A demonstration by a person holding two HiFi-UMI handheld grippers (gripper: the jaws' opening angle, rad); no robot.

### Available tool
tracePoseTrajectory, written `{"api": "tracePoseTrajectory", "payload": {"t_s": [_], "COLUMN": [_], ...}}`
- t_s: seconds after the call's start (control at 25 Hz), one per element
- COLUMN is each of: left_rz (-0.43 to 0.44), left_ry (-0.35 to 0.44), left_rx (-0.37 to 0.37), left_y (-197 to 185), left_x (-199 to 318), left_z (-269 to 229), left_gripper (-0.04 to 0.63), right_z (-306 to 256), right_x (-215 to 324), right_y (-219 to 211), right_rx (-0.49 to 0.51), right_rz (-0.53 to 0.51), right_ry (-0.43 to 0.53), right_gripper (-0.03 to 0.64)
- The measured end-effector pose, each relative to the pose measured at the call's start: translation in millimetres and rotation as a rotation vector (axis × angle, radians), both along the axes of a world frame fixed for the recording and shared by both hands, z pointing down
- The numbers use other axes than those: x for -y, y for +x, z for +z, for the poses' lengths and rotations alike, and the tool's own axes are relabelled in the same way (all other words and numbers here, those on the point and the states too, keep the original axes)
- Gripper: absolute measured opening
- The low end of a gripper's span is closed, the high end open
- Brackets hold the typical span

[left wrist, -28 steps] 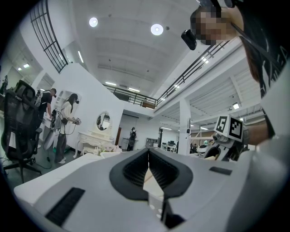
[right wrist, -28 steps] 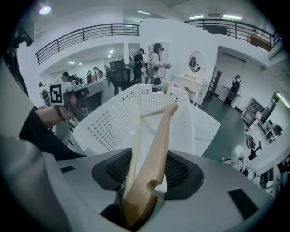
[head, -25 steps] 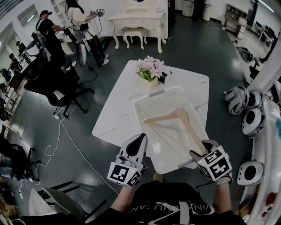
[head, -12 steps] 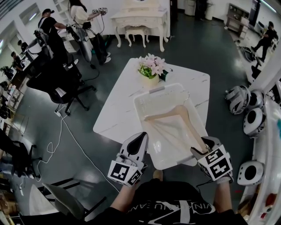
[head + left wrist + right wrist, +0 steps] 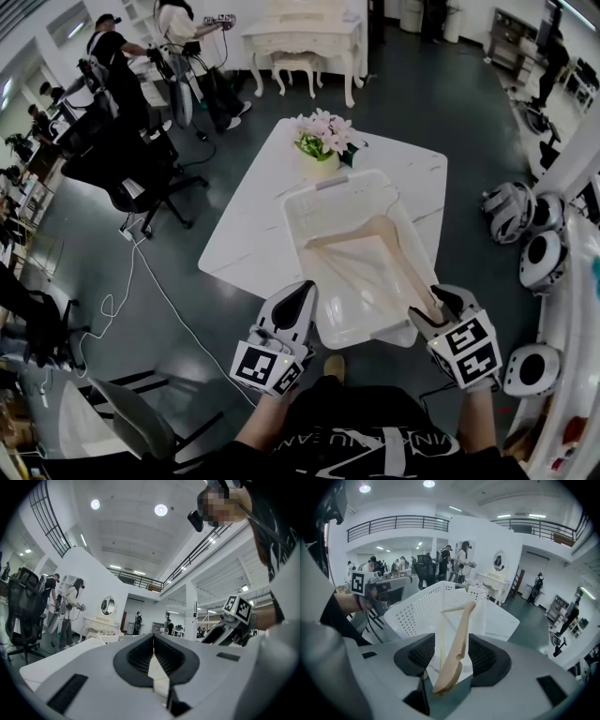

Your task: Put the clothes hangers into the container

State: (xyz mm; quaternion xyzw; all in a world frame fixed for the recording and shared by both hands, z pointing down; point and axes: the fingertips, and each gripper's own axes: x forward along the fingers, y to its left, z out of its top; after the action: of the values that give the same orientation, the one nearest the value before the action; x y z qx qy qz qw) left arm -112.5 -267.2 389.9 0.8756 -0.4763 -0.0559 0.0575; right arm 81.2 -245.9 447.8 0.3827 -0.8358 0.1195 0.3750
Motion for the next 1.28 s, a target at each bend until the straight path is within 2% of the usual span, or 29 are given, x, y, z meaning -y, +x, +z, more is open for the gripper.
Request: {"api": "tracePoseTrajectory", "payload": {"t_s": [0.4,0.72,1.04,1.28], "left_rz": [-0.057,-0.101,-0.121,-0.133], "left_ry": [0.011,0.024,0.027,0.031], "left_rx": [0.009,0.020,0.020,0.040], "left_y": [7.1,17.6,34.7,44.6], "left_x": [-26.5,-54.2,-82.8,-104.4], "left_z": [-5.3,-10.1,-14.6,-13.7], "left_gripper": [0.009,0.009,0.009,0.009], "right_z": [-20.9,-49.6,-49.8,-47.0], "right_x": [-12.5,-26.4,-52.5,-73.4], "right_y": [1.5,-1.2,-3.6,-6.0], "right_rx": [0.030,0.144,0.222,0.227], "right_rz": [-0.082,-0.125,-0.194,-0.251], "right_ry": [0.128,0.232,0.206,0.205], "right_gripper": [0.207,0.086,0.054,0.048]}}
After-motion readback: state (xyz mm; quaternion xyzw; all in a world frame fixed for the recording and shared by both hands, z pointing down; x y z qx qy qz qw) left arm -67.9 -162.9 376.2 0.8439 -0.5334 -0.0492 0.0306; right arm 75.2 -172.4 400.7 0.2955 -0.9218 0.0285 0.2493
